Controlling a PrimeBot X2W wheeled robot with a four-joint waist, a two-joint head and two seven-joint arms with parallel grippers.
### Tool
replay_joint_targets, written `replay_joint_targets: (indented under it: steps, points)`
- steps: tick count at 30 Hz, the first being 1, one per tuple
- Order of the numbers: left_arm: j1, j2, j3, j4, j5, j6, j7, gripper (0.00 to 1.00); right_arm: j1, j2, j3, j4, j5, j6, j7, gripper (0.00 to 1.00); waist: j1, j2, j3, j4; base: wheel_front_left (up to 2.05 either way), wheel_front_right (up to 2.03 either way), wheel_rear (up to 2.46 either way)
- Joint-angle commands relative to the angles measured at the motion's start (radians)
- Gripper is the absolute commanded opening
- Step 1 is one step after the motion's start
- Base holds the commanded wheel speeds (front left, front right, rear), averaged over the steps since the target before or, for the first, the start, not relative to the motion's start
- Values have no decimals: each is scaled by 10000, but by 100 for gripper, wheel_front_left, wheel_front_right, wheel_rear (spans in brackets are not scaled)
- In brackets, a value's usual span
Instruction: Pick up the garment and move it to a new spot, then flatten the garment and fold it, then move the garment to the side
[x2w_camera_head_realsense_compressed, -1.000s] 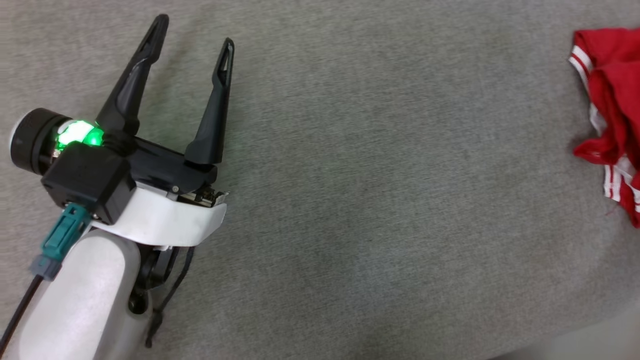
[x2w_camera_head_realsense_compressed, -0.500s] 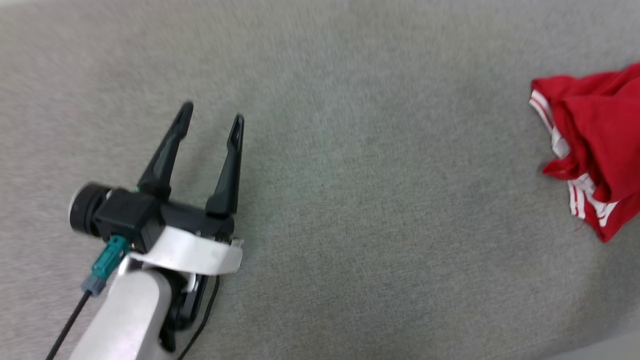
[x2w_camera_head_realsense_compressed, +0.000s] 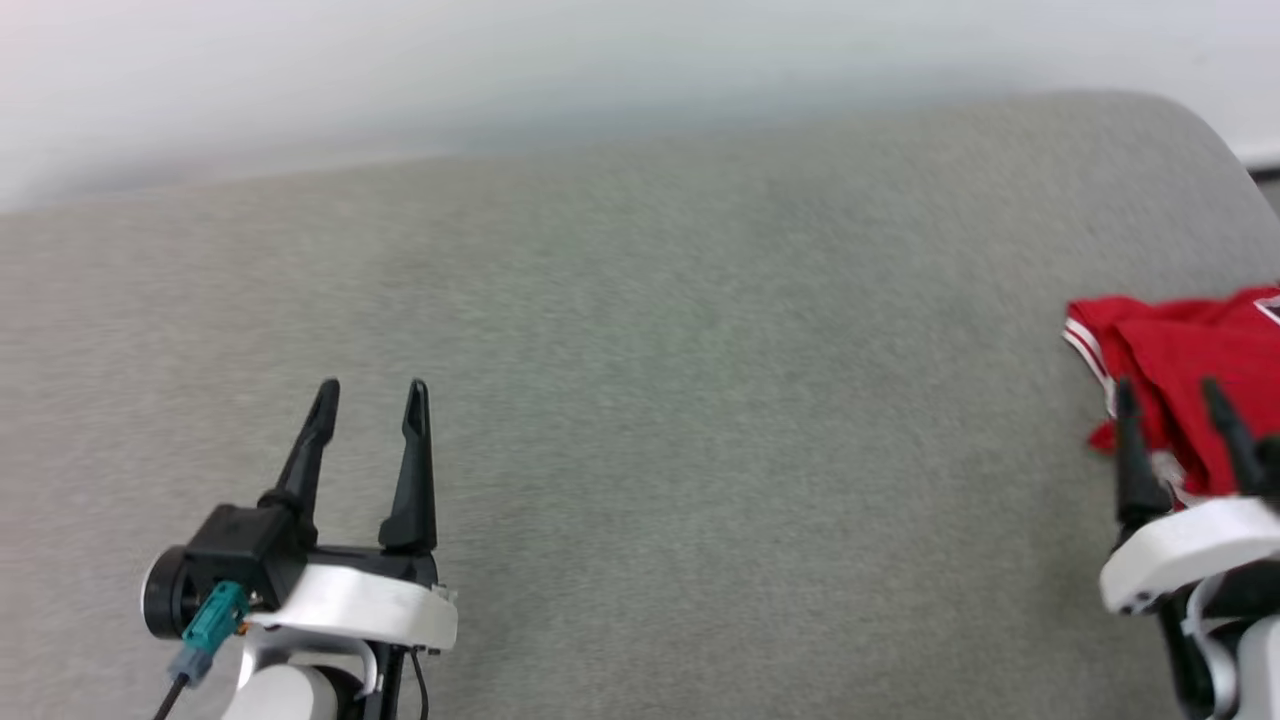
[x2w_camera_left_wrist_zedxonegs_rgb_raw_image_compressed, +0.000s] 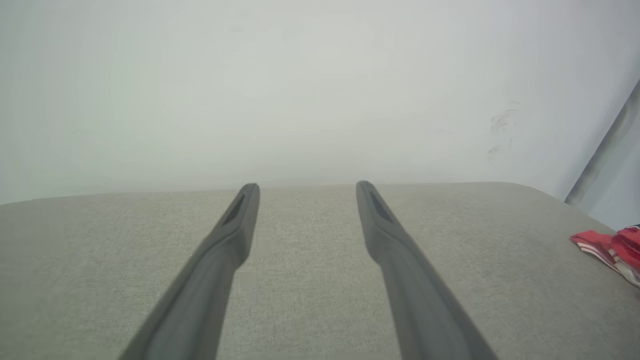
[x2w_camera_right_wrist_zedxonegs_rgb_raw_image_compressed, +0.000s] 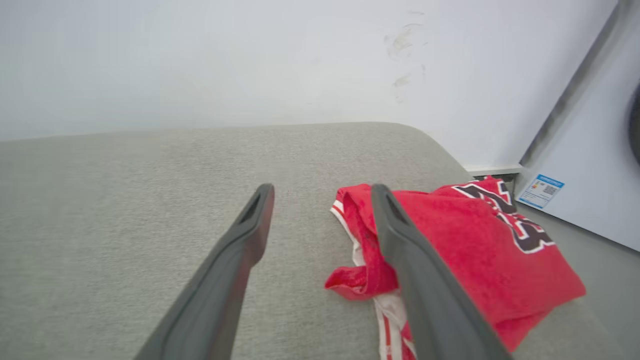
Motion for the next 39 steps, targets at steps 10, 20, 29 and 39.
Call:
replay_joint_targets:
  steps: [10, 20, 29, 39]
  points:
    - [1262, -128, 426, 85, 229, 159, -47, 100, 1494, 437, 1600, -1652, 708, -7, 340, 100, 2, 0, -1639, 1533, 0, 0, 0]
    - [2195, -247, 695, -55, 391, 126, -49, 100, 2778, 594, 1713, -2999, 724, -7, 779, 100, 2, 0, -2228, 1732, 0, 0, 0]
    - [2173, -346, 672, 236, 472, -89, -49, 100, 3015, 680, 1710, -3444, 742, -5, 1103, 100, 2, 0, -2251, 1640, 0, 0, 0]
    - [1921, -460, 762, 445, 566, -235, -50, 100, 3018, 750, 1661, -3528, 848, -5, 1111, 100, 2, 0, -2137, 1638, 0, 0, 0]
